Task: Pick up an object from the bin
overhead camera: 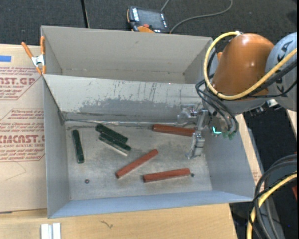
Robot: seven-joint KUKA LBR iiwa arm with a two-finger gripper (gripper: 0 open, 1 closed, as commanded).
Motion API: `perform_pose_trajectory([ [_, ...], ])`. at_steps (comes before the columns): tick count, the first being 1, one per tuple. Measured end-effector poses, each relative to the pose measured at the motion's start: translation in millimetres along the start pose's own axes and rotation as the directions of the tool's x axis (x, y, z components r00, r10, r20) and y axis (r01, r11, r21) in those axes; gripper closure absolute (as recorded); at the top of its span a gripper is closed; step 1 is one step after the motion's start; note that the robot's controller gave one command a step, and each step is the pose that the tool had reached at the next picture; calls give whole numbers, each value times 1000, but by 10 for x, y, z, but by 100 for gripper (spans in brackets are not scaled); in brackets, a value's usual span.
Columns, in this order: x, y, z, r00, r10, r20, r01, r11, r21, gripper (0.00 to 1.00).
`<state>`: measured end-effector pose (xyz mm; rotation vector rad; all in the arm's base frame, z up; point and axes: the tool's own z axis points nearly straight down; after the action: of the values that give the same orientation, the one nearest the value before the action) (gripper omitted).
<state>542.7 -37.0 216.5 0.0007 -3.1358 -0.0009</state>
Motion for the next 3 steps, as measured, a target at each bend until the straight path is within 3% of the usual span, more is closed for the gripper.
perform_pose_trajectory([
  [1, 413, 559, 1159, 847, 532, 0, -532, 847, 1, 0],
  [2, 225, 1484, 1490, 812, 584, 2, -584, 812, -5, 0],
  [3, 218, 1430, 1470, 808, 590, 5, -590, 808, -3, 100],
])
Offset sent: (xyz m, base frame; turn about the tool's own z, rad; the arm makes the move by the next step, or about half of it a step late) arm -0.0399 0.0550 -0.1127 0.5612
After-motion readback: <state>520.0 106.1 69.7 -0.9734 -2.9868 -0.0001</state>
